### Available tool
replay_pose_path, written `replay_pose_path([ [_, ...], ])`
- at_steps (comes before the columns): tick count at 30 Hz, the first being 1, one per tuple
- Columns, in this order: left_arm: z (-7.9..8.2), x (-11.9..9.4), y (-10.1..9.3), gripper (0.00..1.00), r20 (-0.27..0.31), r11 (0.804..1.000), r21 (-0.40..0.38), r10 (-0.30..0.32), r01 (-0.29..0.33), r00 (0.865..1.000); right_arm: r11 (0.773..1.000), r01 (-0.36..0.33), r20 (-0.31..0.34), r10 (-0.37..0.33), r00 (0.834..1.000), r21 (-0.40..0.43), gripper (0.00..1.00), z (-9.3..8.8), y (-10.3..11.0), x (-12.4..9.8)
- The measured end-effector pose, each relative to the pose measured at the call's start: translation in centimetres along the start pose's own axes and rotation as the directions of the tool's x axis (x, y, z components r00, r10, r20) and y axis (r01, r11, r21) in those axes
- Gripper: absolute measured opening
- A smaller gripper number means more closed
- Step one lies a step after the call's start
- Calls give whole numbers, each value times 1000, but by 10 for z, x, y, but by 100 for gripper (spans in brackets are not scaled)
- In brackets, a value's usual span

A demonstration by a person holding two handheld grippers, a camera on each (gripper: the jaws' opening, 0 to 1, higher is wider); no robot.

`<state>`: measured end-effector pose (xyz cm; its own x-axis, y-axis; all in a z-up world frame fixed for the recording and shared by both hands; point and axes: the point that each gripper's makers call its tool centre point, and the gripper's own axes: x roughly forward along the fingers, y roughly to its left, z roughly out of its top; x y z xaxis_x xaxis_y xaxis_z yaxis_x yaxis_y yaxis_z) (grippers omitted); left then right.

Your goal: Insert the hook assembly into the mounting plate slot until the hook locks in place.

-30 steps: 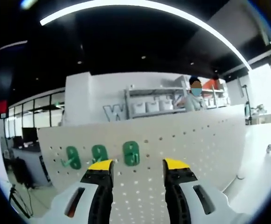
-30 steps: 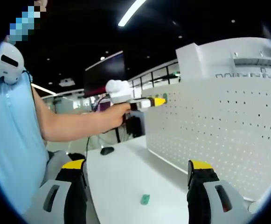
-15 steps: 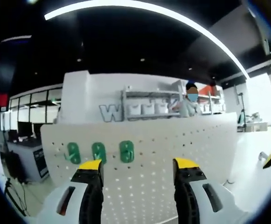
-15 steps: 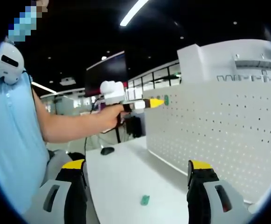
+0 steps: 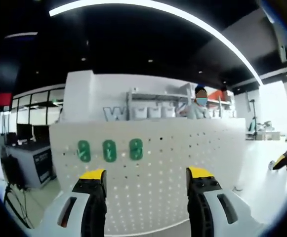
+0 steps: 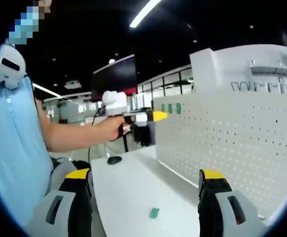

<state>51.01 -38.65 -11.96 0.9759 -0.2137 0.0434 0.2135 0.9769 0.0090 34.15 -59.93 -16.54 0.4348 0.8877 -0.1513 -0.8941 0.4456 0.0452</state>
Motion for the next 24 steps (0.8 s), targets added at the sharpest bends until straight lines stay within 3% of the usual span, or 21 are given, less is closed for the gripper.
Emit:
replay_pose_path([
  [14, -5, -31, -2, 67, -3, 999, -1, -42, 42, 999, 1000, 0, 0, 0, 1000, -22, 90, 6, 9, -4],
  [24, -25, -52, -6, 67, -34, 997, -8, -71, 70, 997, 1000, -2, -6, 2, 1000, -24, 90, 5, 14, -1],
])
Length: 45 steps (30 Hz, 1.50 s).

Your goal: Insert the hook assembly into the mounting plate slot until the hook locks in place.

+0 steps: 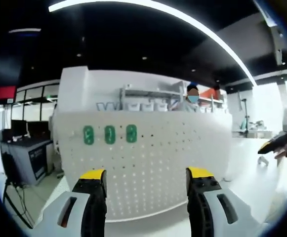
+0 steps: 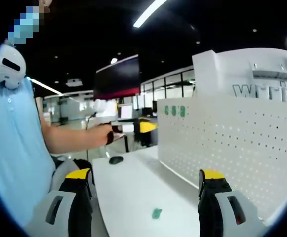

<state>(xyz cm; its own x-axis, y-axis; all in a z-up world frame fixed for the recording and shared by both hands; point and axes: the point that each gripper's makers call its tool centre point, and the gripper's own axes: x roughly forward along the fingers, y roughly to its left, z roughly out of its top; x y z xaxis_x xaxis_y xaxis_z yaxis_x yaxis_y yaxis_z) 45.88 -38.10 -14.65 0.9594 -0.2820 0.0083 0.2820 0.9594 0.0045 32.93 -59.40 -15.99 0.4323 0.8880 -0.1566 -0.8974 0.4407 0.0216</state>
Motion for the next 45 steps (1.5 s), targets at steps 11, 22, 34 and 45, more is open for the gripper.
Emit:
replay_pose_path([
  [11, -15, -15, -13, 66, -27, 999, -2, -49, 49, 998, 1000, -3, -4, 3, 1000, -4, 90, 0, 1, 0],
  [22, -40, -21, -32, 61, -79, 987, -8, -163, 163, 983, 1000, -2, -3, 2, 1000, -1, 90, -1, 2, 0],
  [34, -68, -22, -57, 57, -155, 943, -26, -332, 332, 930, 1000, 2, -7, -2, 1000, -1, 89, -1, 1, -1],
  [45, -103, -25, -86, 50, -271, 870, -6, -476, 493, 837, 1000, 2, -13, -2, 1000, 3, 89, -3, 1, -1],
])
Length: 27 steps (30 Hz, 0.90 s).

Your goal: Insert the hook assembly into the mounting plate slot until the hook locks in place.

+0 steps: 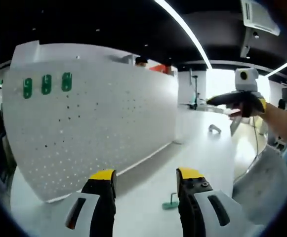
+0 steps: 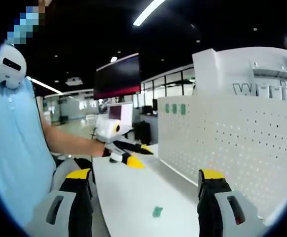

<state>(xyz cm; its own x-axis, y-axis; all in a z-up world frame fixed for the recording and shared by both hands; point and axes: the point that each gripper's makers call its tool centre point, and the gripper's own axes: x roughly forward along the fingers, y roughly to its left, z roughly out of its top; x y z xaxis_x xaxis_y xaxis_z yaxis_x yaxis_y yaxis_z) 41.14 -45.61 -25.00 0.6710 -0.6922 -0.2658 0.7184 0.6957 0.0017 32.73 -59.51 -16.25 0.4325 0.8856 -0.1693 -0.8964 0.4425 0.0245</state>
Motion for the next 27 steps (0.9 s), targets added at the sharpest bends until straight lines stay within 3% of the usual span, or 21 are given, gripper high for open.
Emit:
replay_pose_path([
  [5, -12, 10, -14, 46, -43, 996, 19, -85, 86, 995, 1000, 0, -3, 0, 1000, 0, 89, -1, 0, -1],
  [10, -24, 20, -33, 41, -95, 980, 38, -189, 193, 977, 1000, -1, -5, 1, 1000, 3, 89, -2, 1, -1],
  [20, -36, 35, -46, 39, -150, 965, 83, -236, 250, 960, 1000, 9, -5, -9, 1000, 10, 89, -4, 0, -3],
  [27, -50, 47, -59, 34, -200, 941, 111, -292, 318, 935, 1000, 8, -7, -8, 1000, 13, 89, -6, -2, -2],
])
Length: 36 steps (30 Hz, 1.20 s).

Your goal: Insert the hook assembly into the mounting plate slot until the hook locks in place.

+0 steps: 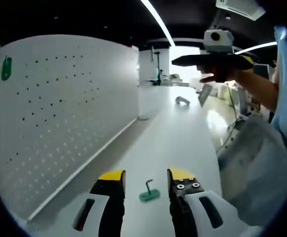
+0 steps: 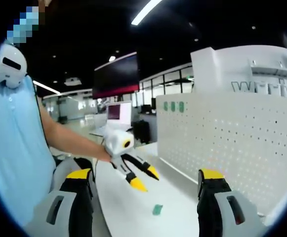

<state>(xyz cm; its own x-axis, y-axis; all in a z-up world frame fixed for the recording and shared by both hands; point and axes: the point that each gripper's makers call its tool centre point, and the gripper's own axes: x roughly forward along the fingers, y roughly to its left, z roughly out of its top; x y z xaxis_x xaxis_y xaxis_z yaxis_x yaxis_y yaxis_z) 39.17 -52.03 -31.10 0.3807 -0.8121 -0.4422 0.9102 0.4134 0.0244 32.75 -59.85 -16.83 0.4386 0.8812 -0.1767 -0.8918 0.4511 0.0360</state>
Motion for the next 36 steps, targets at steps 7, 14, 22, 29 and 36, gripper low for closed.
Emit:
replay_pose_path([
  [7, -11, 13, -5, 30, -49, 999, 22, -43, 44, 998, 1000, 7, -4, -7, 1000, 6, 89, -3, -3, -2],
  [14, -19, 23, -6, 28, -83, 996, 35, -74, 77, 994, 1000, 10, -3, -10, 1000, 11, 88, -4, -4, -2],
  [22, -30, 37, -5, 23, -126, 994, 44, -90, 97, 988, 1000, 12, -9, -12, 1000, 16, 88, -7, -5, -3],
  [29, -39, 47, -6, 19, -168, 990, 74, -108, 121, 980, 999, 24, -11, -24, 1000, 22, 88, -9, -7, -7],
  [36, -43, 52, -4, 17, -188, 987, 82, -117, 135, 975, 999, 28, -16, -28, 999, 30, 88, -12, -9, -8],
])
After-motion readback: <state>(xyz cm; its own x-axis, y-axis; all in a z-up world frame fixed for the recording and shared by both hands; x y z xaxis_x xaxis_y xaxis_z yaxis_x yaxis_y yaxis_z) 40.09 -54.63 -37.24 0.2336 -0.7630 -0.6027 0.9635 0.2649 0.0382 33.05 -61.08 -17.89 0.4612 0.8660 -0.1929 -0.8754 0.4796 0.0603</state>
